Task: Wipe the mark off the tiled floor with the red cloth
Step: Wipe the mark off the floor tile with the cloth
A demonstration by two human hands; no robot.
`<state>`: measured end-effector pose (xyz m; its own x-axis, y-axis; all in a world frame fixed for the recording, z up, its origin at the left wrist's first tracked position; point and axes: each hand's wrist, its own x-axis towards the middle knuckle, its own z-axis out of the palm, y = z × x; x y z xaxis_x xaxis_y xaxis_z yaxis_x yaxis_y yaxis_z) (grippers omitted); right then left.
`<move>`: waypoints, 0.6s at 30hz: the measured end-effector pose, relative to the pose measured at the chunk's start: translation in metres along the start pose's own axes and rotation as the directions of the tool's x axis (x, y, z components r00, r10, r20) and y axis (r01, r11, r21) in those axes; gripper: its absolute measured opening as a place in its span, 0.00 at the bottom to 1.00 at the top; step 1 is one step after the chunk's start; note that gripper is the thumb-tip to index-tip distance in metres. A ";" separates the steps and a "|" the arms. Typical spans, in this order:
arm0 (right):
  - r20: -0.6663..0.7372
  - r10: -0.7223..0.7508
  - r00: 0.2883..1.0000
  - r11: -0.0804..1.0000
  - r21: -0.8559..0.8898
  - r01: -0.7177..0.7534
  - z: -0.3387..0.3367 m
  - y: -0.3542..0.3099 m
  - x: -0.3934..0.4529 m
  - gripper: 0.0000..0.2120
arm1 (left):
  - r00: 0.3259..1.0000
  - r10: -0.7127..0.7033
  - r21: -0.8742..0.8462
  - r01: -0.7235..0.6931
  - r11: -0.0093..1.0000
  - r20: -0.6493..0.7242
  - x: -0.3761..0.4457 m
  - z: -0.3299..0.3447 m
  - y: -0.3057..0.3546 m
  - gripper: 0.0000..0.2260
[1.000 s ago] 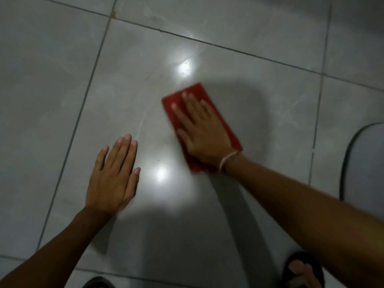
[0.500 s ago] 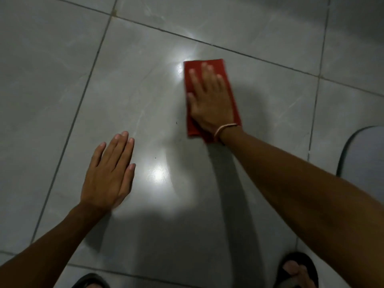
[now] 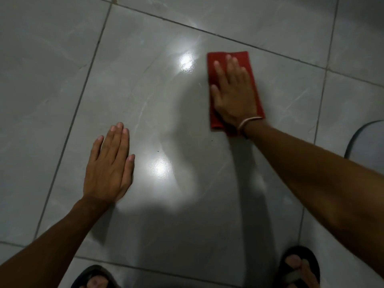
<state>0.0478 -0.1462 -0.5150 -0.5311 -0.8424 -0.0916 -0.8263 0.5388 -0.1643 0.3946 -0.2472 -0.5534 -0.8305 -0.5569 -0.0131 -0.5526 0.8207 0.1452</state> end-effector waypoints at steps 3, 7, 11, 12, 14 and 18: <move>0.075 -0.373 0.925 0.928 0.031 0.371 0.020 -0.053 -0.066 0.31 | 1.000 -0.002 -0.006 0.002 1.000 0.015 0.000 -0.002 0.000 0.29; 0.217 -0.611 0.761 0.785 0.048 0.617 0.015 0.005 -0.180 0.28 | 1.000 -0.002 -0.007 0.002 1.000 -0.009 0.000 -0.003 0.002 0.29; 0.201 -0.385 0.901 0.909 -0.083 0.408 -0.010 0.075 -0.115 0.28 | 0.999 0.016 -0.005 -0.016 1.000 -0.037 0.001 0.000 -0.001 0.29; 0.140 -0.267 0.953 0.957 -0.079 0.280 -0.013 0.071 -0.085 0.29 | 0.999 0.016 -0.007 -0.016 1.000 -0.037 0.000 -0.001 -0.001 0.29; 0.053 -0.071 0.996 0.997 -0.020 0.072 -0.013 0.038 -0.033 0.30 | 0.999 0.016 -0.010 -0.016 1.000 -0.035 0.001 -0.001 0.000 0.29; -0.025 -0.123 0.992 0.992 0.030 0.124 0.011 -0.042 -0.032 0.31 | 1.000 0.018 -0.022 -0.018 1.000 -0.014 0.002 -0.003 0.002 0.29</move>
<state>0.1015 -0.1421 -0.5163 -0.4298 -0.9018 -0.0459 -0.8796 0.4296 -0.2042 0.3924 -0.2474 -0.5502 -0.8391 -0.5439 0.0033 -0.5358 0.8276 0.1676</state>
